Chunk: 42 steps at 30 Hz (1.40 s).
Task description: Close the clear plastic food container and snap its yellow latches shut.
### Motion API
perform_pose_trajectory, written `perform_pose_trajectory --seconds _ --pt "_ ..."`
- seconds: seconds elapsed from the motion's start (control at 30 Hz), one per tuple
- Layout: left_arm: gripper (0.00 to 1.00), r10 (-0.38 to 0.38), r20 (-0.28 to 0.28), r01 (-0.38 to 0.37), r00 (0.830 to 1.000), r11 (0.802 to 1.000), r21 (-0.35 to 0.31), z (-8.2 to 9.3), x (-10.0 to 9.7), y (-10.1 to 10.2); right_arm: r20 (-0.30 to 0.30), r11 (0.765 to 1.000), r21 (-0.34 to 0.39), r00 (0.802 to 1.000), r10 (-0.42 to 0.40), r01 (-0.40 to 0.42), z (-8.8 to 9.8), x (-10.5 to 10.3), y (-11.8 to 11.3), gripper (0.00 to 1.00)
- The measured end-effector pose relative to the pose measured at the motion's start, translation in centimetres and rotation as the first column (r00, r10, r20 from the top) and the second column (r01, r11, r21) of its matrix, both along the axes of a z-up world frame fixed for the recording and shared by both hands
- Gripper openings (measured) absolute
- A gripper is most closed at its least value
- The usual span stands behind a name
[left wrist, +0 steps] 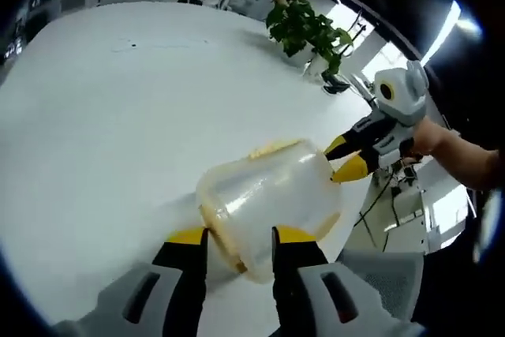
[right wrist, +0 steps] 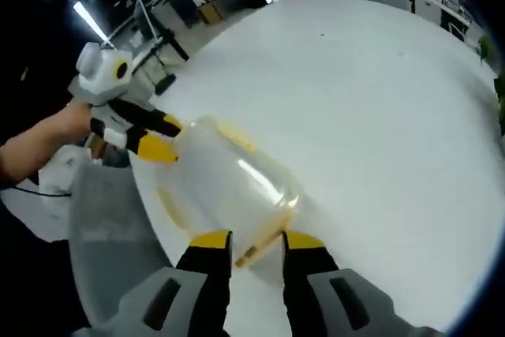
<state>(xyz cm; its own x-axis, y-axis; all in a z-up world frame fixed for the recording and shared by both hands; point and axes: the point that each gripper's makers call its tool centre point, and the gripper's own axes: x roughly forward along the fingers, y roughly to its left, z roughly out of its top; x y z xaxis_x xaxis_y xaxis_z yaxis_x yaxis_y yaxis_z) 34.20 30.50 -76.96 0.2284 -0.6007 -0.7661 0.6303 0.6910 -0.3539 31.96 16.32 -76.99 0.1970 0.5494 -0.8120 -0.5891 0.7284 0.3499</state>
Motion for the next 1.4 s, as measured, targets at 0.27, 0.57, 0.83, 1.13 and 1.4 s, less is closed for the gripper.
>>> perform_pose_trajectory --seconds 0.27,0.57,0.83,1.13,1.4 --pt "0.25 -0.098 0.132 0.089 0.986 0.993 0.073 0.8 0.4 0.4 0.055 0.995 -0.052 0.995 0.087 -0.084 0.1 0.3 0.2 0.28" --pt "0.27 -0.190 0.188 0.183 0.964 0.982 0.055 2.2 1.1 -0.5 0.116 0.989 -0.049 0.983 0.143 -0.139 1.1 0.9 0.2 0.30" --pt "0.26 -0.345 0.232 0.329 0.909 0.938 0.107 2.8 1.1 -1.7 0.188 0.984 0.008 0.967 0.172 -0.177 2.6 2.3 1.4 0.28" --pt "0.25 -0.447 0.239 0.431 0.862 0.894 0.119 2.8 0.5 -3.1 0.234 0.967 0.009 0.940 0.247 -0.256 2.8 2.4 2.6 0.27" --pt "0.25 -0.523 0.227 0.511 0.821 0.852 0.115 2.8 -0.6 -4.1 0.248 0.943 -0.013 0.913 0.324 -0.331 2.4 1.7 3.7 0.26"
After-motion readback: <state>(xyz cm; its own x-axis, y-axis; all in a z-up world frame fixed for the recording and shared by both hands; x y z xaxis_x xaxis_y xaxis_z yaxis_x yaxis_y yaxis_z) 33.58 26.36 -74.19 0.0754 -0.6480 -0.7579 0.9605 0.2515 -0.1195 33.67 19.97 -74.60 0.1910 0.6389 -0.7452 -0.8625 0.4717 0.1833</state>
